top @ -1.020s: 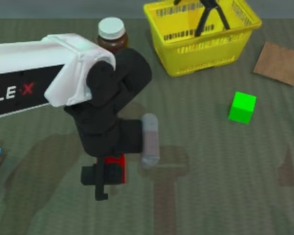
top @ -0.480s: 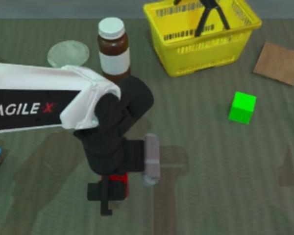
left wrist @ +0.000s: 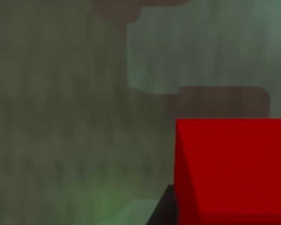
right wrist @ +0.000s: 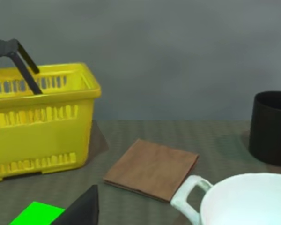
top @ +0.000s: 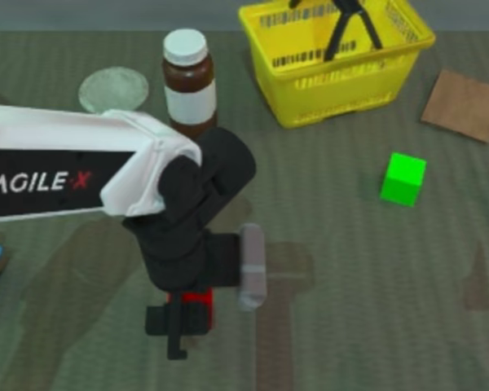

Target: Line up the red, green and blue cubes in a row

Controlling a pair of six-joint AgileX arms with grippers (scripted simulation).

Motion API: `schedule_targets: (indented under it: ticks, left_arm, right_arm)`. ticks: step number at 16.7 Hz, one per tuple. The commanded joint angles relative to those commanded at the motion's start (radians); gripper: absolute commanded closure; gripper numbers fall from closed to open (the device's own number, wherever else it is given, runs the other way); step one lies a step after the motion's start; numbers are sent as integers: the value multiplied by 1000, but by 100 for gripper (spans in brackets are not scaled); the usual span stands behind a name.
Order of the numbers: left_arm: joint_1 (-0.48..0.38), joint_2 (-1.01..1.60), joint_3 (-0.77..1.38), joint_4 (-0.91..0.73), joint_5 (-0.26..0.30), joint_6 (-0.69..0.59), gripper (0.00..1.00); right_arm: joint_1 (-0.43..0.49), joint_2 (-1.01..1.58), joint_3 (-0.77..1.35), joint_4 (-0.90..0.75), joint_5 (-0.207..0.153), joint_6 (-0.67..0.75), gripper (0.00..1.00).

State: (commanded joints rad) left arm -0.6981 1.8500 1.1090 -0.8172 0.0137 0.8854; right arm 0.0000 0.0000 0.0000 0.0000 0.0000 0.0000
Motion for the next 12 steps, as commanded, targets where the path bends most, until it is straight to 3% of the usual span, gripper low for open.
schedule_targets:
  ticks: [6,12]
  left_arm:
    - [0,0,0,0,0,0,2]
    - [0,0,0,0,0,0,0]
  right_arm:
    - [0,0,0,0,0,0,0]
    - [0,0,0,0,0,0,0]
